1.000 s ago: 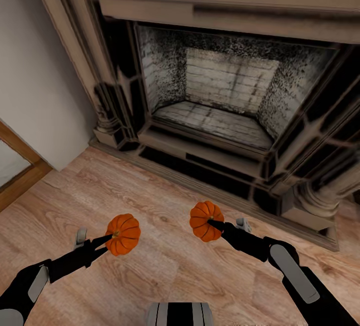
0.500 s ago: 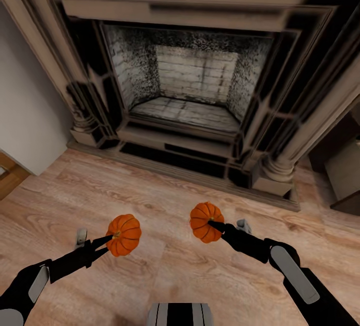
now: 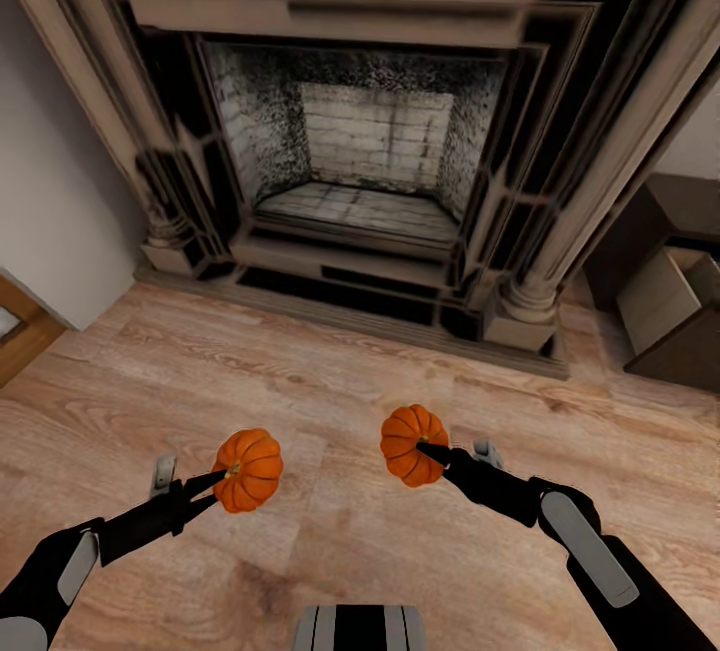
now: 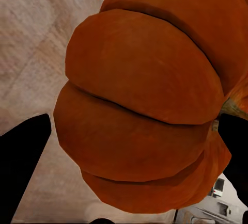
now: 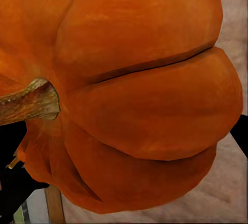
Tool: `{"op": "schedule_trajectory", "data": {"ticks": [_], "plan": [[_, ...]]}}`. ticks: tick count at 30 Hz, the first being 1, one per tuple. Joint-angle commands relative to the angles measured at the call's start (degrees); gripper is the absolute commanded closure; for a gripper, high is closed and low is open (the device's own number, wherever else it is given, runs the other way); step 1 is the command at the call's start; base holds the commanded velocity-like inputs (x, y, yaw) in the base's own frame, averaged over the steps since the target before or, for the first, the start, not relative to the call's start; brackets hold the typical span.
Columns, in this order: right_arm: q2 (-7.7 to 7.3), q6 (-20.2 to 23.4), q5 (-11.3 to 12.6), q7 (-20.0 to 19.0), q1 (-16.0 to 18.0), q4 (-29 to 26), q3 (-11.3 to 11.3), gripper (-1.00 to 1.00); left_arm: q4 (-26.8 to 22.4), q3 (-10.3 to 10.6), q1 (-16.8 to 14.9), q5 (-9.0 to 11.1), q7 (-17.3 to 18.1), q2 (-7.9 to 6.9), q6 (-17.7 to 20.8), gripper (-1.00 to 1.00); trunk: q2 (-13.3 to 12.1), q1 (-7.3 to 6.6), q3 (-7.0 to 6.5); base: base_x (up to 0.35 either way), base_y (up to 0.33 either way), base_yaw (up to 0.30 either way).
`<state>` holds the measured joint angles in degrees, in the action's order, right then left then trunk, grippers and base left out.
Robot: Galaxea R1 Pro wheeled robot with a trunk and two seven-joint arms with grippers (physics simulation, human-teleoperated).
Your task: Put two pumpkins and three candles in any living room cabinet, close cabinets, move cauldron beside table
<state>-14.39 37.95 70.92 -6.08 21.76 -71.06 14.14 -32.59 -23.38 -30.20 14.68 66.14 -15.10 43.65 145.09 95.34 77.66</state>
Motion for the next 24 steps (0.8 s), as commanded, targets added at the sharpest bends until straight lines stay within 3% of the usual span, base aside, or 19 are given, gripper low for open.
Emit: {"op": "schedule_trajectory", "data": {"ticks": [1, 7, 24], "plan": [[-0.01, 0.11, 0.36, -0.13, 0.04, 0.0, 0.05, 1.0, -0.01, -0.1, -0.03, 0.44, 0.07, 0.03, 0.64, 1.0, 0.02, -0.05, 0.03, -0.32, 0.0, 0.0], [0.16, 0.09, 0.39, -0.18, 0.04, 1.52, 0.05, 1.0, -0.01, -0.08, -0.03, 0.61, 0.02, 0.09, 0.64, 1.0, 0.02, -0.05, -0.11, -0.088, 0.0, -0.041], [0.09, 0.1, 0.45, -1.83, 0.04, 3.55, -0.02, 1.0, -0.01, -0.13, -0.01, 1.01, 0.3, 0.04, 0.83, 1.0, -0.01, -0.1, -1.79, -0.003, 0.0, -0.194]]}}
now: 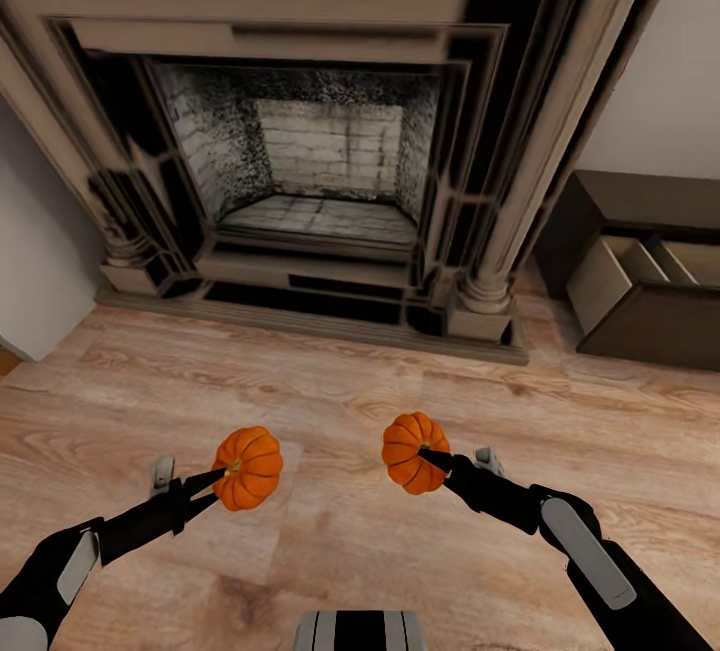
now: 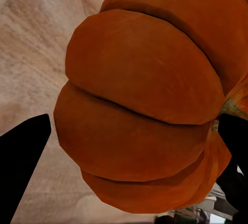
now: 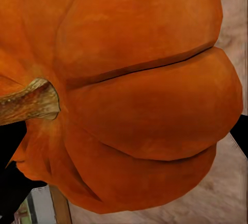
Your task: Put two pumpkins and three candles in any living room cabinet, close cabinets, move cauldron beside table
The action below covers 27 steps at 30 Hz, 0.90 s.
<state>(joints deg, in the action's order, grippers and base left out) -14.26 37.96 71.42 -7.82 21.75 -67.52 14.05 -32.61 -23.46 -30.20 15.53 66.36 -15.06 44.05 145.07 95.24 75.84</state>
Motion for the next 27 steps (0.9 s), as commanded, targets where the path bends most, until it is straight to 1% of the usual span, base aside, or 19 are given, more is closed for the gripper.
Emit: {"op": "schedule_trajectory", "data": {"ticks": [1, 2, 9, 14, 17, 27], "plan": [[-0.05, 0.1, -0.05, -0.09, 0.04, 0.01, 0.08, 1.0, 0.0, -0.1, -0.02, 0.17, 0.08, 0.01, 0.42, 1.0, 0.01, -0.01, -0.04, 0.0, 0.0, -0.204], [-0.06, 0.1, -0.05, -0.09, 0.04, 0.02, 0.05, 1.0, 0.0, -0.13, -0.02, 0.19, 0.08, -0.01, 0.46, 1.0, 0.01, -0.01, -0.11, 0.0, 0.0, -0.204], [-0.13, 0.1, -0.02, -0.09, 0.04, 0.03, 0.07, 1.0, -0.09, -0.03, -0.03, -0.26, -0.39, 0.06, 1.0, 1.0, -0.08, -0.19, -2.19, 0.0, 0.0, -0.204], [-0.09, 0.1, -0.01, -0.11, 0.04, 0.05, 0.08, 1.0, -0.09, -0.16, -0.03, -0.84, -0.52, 0.03, 3.78, 1.0, -0.15, -0.32, -3.67, 0.0, 0.0, -0.204], [-0.07, 0.1, -0.02, -0.13, 0.04, 0.04, 0.08, 1.0, -0.15, -0.18, -0.02, -1.09, -0.53, 0.03, 4.41, 1.0, -0.19, -0.4, -4.55, 0.0, 0.0, -0.203], [0.02, 0.1, -0.05, -0.17, 0.04, 0.1, 0.1, 1.0, -0.18, -0.19, -0.03, -1.34, -0.53, 0.03, 4.64, 1.0, -0.32, -0.65, -7.44, 0.0, 0.0, -0.193]]}}
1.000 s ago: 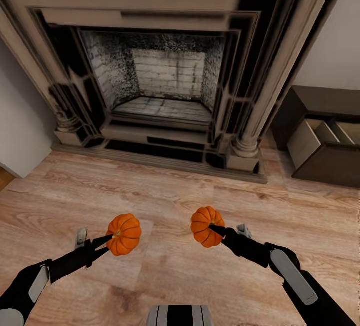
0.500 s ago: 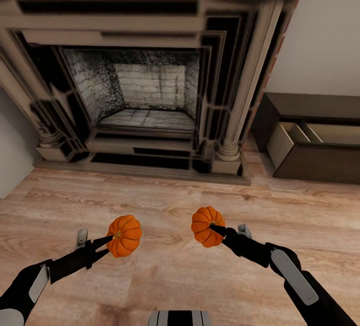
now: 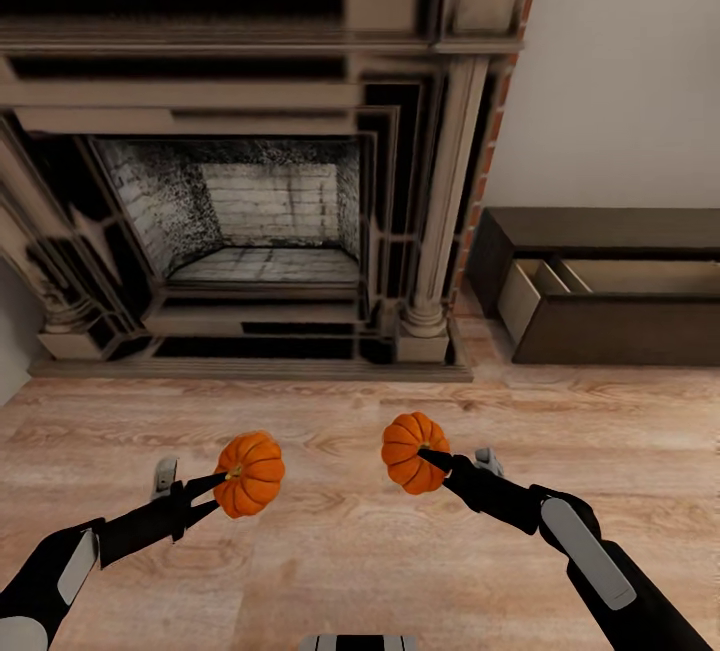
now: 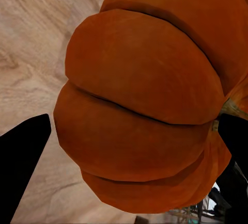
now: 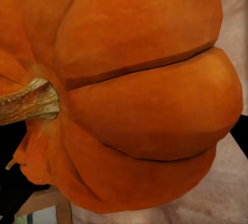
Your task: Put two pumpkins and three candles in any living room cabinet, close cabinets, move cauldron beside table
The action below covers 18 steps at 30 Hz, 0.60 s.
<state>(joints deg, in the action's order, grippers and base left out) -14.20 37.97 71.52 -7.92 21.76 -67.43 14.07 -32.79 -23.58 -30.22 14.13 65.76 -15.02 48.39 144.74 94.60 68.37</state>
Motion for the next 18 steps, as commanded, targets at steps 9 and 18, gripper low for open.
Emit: {"op": "schedule_trajectory", "data": {"ticks": [9, 18], "plan": [[-0.04, 0.09, -0.13, -0.14, 0.04, -0.06, 0.08, 1.0, -0.08, 0.01, -0.01, 0.14, 0.2, 0.01, 0.36, 1.0, -0.01, -0.06, -0.64, 0.0, 0.0, -0.076], [-0.07, 0.09, -0.15, -0.33, 0.04, -0.07, 0.08, 1.0, -1.01, -0.04, -0.01, 0.11, 0.17, -0.11, 3.5, 1.0, -0.09, -0.21, -1.98, 0.0, 0.0, -0.001]]}}
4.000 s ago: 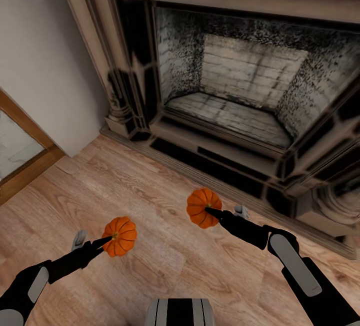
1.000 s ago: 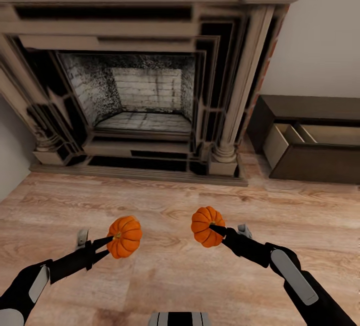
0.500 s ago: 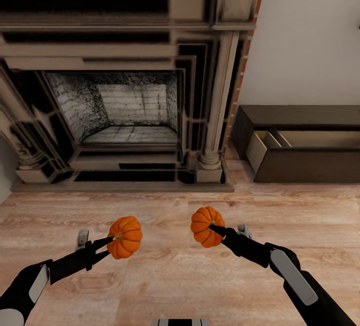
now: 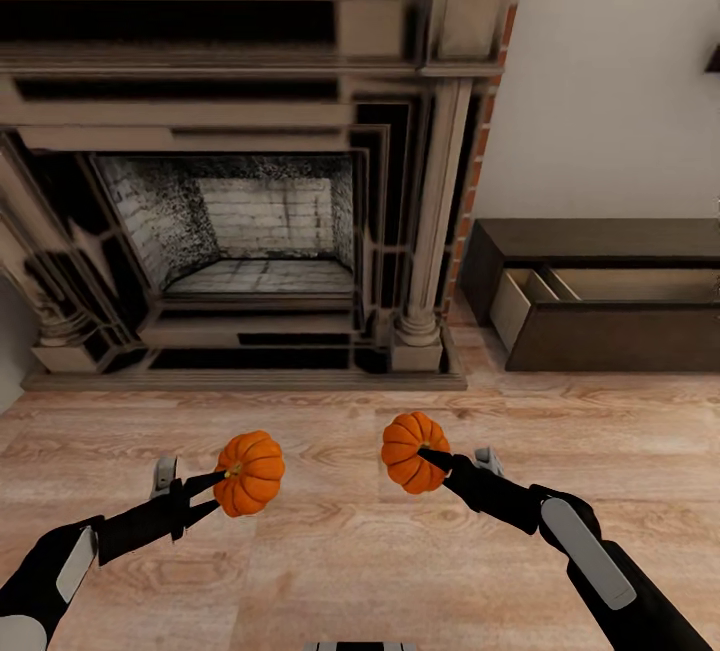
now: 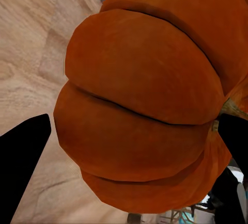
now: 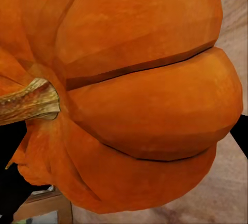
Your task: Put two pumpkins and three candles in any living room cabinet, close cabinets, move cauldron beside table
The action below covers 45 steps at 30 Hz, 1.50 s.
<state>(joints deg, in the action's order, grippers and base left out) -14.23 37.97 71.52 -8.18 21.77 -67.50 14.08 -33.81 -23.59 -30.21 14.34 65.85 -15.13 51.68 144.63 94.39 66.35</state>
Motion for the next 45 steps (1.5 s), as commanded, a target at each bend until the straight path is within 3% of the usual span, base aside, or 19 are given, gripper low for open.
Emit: {"op": "schedule_trajectory", "data": {"ticks": [1, 16, 28, 38, 45], "plan": [[-0.03, 0.09, -0.15, -0.07, 0.03, 0.0, 0.07, 1.0, -0.17, -0.04, -0.02, -0.1, 0.07, -0.01, 0.29, 1.0, 0.0, -0.03, -0.18, 0.0, 0.0, 0.0], [0.25, 0.09, -0.15, -0.07, 0.03, 1.31, 0.0, 1.0, -0.55, 0.03, -0.02, -0.02, -0.02, 0.36, 0.44, 1.0, -0.2, -0.42, -3.5, 0.0, 0.0, 0.0], [0.15, 0.09, -0.07, 0.03, 0.03, 1.83, -0.02, 1.0, -0.55, 1.42, -0.02, 0.07, 0.06, 0.4, 0.52, 1.0, -0.36, -0.73, -6.16, 0.0, 0.0, 0.0], [0.34, 0.02, -0.06, 0.01, 0.03, 2.48, -0.04, 1.0, -0.55, 1.44, -0.02, -0.01, 0.06, 0.34, 2.8, 1.0, -0.49, -0.99, -8.38, 0.0, 0.0, -0.003], [0.34, 0.0, -0.06, -0.08, 0.03, 2.61, -0.02, 1.0, -0.55, 1.44, -0.02, -0.01, 0.04, 0.36, 2.82, 1.0, -0.59, -1.17, -10.2, -0.129, 0.0, -0.201]]}}
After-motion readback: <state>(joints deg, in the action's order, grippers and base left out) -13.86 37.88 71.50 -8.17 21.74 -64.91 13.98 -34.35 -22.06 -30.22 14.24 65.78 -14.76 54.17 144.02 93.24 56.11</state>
